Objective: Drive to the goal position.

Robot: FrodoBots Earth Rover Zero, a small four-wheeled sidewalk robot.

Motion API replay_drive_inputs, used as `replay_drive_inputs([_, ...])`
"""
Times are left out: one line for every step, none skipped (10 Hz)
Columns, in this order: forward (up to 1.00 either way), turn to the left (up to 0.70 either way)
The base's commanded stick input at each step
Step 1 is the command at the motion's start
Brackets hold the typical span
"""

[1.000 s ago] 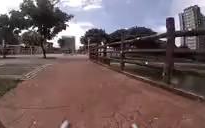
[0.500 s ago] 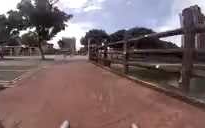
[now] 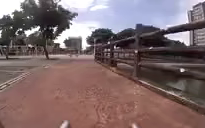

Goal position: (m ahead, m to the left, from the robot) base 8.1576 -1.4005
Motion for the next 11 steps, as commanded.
replay_drive_inputs([1.00,0.19])
replay_drive_inputs([1.00,0.08])
replay_drive_inputs([1.00,0.00])
replay_drive_inputs([1.00,0.00])
replay_drive_inputs([1.00,0.00])
replay_drive_inputs([1.00,0.00])
replay_drive_inputs([1.00,0.00])
replay_drive_inputs([1.00,0.00])
replay_drive_inputs([1.00,0.00])
replay_drive_inputs([1.00,0.00])
replay_drive_inputs([1.00,0.00])
